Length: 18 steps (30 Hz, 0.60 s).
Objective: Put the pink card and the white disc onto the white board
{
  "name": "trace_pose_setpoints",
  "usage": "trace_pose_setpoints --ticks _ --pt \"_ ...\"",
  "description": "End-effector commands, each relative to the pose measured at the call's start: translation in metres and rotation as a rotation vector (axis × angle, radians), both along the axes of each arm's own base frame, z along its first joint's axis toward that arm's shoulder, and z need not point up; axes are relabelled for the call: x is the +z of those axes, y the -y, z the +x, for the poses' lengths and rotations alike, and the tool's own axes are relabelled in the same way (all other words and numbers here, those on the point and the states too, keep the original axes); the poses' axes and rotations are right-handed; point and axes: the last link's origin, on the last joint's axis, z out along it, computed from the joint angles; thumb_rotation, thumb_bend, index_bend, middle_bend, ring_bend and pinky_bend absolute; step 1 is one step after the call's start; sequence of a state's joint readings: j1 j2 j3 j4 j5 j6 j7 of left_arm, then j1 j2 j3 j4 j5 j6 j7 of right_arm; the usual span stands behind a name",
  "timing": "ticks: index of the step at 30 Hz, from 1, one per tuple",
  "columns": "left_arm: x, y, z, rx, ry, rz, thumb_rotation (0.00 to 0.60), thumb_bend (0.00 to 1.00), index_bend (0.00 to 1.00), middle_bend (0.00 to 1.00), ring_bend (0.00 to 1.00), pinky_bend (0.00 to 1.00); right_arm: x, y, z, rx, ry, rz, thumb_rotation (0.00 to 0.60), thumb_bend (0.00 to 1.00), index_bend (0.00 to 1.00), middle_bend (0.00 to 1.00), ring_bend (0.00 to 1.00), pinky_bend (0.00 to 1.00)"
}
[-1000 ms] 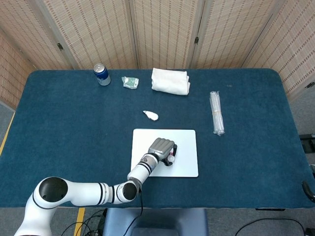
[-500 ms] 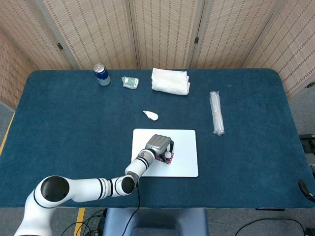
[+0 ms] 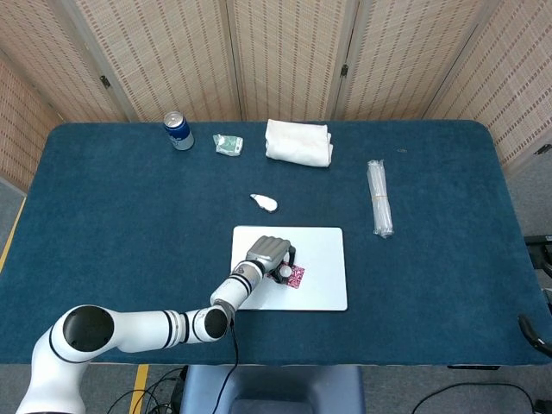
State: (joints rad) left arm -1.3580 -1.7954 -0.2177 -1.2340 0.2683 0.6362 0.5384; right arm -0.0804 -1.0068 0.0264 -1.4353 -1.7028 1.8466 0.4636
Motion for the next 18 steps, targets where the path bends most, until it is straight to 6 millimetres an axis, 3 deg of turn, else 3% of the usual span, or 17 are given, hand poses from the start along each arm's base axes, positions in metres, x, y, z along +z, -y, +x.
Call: trace_pose_setpoints --ticks 1,8,12,18 --pt "0.001 -0.001 -0.001 0.001 -0.001 0.000 0.600 0.32 0.53 1.00 1.00 1.00 0.000 -0.001 0.000 0.002 -0.001 0.001 0.600 0.29 0.00 0.00 0.00 0.00" --pt "0.006 0.001 -0.004 -0.002 -0.015 -0.021 0.600 0.32 0.41 1.00 1.00 1.00 -0.001 -0.001 0.000 -0.001 -0.005 -0.003 0.600 0.29 0.00 0.00 0.00 0.00" --pt "0.011 0.004 -0.002 -0.005 -0.008 -0.018 0.600 0.32 0.40 1.00 1.00 1.00 -0.001 -0.001 0.001 0.001 -0.005 -0.004 0.600 0.29 0.00 0.00 0.00 0.00" --pt "0.042 0.017 0.001 -0.028 0.029 0.012 0.600 0.32 0.38 1.00 1.00 1.00 -0.002 -0.002 0.001 0.009 -0.010 0.006 0.600 0.28 0.00 0.00 0.00 0.00"
